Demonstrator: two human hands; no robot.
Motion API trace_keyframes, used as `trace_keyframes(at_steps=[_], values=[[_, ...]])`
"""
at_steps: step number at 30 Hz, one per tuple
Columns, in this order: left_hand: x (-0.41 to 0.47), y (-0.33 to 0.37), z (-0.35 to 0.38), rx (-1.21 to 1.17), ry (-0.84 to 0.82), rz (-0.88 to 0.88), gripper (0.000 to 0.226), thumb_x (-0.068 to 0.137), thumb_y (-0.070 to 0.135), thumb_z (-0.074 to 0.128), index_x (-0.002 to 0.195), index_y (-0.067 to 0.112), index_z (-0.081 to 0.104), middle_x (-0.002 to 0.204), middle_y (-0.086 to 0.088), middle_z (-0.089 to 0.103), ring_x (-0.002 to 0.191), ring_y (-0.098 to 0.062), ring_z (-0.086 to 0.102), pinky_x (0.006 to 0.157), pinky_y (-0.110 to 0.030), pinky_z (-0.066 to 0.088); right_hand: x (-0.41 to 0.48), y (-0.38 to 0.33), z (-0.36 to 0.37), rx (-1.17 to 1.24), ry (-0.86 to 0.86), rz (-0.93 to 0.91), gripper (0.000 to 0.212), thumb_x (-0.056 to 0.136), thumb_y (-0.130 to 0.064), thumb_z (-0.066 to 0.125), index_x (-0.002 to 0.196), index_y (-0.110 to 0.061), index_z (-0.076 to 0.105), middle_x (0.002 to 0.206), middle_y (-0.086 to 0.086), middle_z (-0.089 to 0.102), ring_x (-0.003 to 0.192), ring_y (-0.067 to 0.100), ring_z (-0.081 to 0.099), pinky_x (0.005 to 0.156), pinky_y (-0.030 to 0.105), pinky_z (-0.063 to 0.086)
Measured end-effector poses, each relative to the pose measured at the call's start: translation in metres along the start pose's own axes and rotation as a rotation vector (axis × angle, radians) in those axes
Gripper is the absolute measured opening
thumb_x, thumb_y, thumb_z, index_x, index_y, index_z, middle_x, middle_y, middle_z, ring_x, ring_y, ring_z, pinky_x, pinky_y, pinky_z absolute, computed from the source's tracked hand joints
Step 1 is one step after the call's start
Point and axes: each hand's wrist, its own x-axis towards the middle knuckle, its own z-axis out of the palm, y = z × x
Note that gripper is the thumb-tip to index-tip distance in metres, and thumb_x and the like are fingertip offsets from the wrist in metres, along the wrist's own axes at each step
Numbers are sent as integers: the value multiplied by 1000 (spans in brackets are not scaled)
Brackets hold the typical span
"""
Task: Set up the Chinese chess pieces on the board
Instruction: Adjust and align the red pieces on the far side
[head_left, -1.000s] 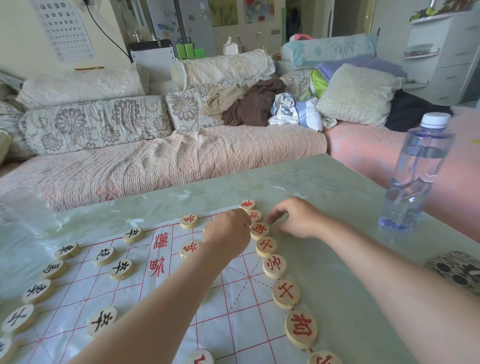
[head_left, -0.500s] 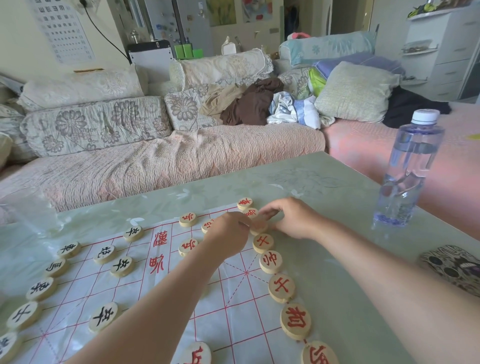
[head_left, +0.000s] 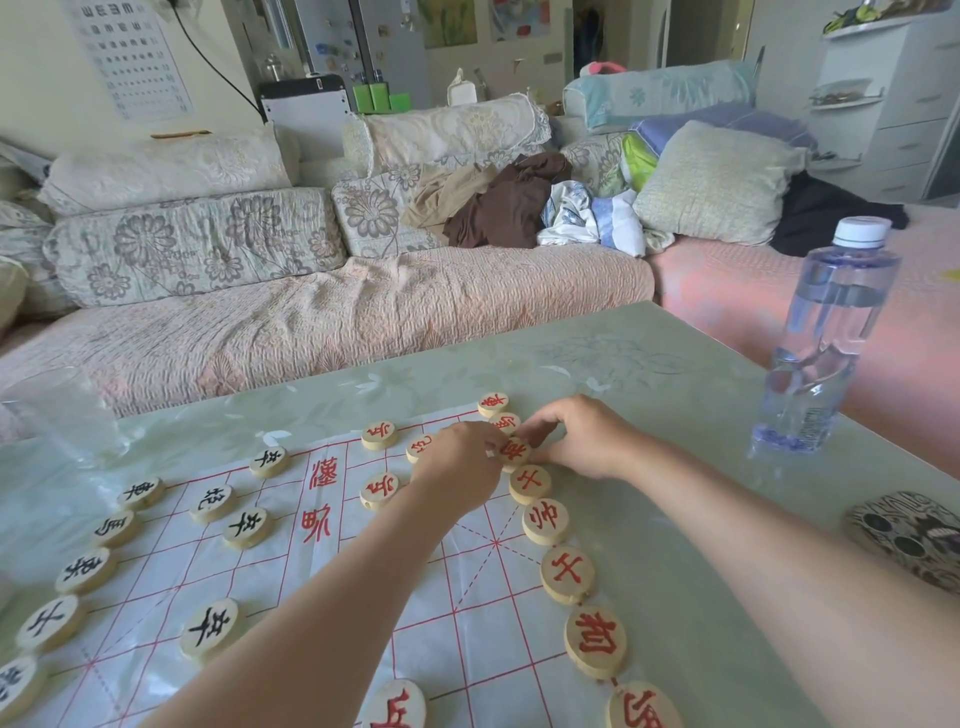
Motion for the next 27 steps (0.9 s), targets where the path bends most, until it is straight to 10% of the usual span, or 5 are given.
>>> trace_keyframes(at_steps=[20, 27], values=[[4, -13, 4, -146, -1, -3, 28, 84, 25, 70, 109, 34, 66, 107, 18, 66, 73, -9, 63, 62, -24, 54, -4, -1, -1, 14, -2, -64, 27, 79, -29, 84, 105, -32, 76, 84, -23, 65, 53, -23, 48, 53, 2, 35], [-6, -12, 2, -131, 40, 31, 26, 85, 22, 67, 107, 35, 64, 104, 16, 61, 83, -8, 60, 64, -26, 54, -10, -4, -5, -2, 30, -44, 20, 77, -33, 83, 89, -43, 70, 100, -17, 69, 89, -7, 61, 78, 18, 46]])
